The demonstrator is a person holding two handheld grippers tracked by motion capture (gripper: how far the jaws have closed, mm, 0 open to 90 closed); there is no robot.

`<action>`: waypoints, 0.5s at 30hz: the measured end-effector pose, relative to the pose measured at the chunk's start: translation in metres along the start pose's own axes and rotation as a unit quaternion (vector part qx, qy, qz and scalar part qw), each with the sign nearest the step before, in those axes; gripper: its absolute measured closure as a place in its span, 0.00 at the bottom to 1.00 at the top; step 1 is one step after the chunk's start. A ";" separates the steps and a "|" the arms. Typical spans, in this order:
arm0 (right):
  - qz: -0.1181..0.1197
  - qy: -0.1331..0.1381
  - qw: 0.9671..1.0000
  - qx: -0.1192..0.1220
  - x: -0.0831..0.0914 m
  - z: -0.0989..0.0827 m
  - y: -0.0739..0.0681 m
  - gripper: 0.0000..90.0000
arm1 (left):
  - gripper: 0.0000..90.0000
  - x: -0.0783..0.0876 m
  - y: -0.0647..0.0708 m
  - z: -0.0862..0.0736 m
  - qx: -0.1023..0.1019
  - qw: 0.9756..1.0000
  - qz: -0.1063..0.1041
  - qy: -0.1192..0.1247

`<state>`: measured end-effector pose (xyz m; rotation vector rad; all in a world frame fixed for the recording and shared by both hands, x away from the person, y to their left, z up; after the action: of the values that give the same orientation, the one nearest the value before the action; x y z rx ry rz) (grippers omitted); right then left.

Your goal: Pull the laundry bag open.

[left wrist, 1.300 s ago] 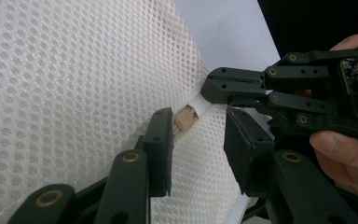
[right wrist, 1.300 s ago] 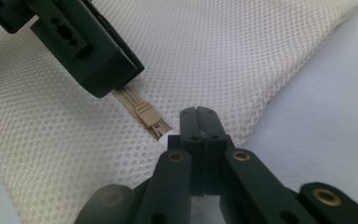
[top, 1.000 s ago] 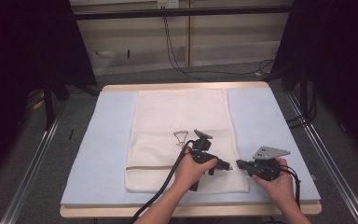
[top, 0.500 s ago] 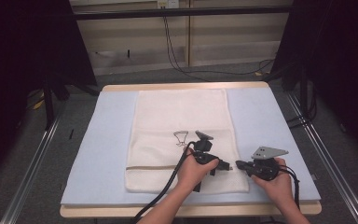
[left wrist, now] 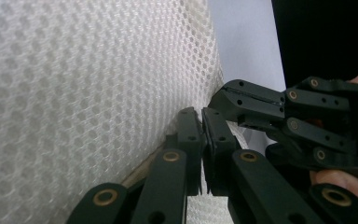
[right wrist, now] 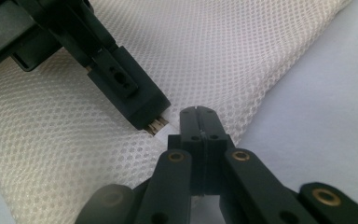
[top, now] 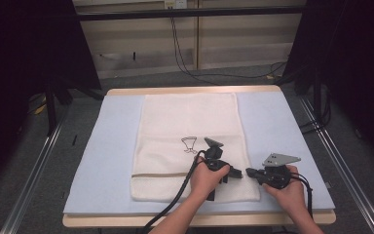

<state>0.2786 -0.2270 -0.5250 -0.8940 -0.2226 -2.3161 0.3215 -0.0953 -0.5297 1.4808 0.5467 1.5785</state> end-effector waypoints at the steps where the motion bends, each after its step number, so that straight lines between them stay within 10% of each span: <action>1: -0.004 -0.001 1.000 0.004 0.000 0.000 0.000 1.00 | 0.97 0.001 0.000 0.000 0.004 1.000 0.001 0.000; 15: -0.004 -0.008 1.000 0.012 0.000 0.000 -0.001 1.00 | 0.97 0.022 -0.003 0.000 -0.007 1.000 0.022 0.000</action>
<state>0.2782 -0.2257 -0.5249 -0.9018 -0.2610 -2.3089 0.3241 -0.0756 -0.5197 1.4912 0.5045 1.6138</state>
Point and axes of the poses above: each handheld gripper's, and its own axes: x roughly backward along the jaws, z roughly out of its top, y roughly to its right, the point moved 6 cm from there along -x, roughly forward along the jaws, and after that the axes turned 1 degree about -y, right-handed, at the moved point
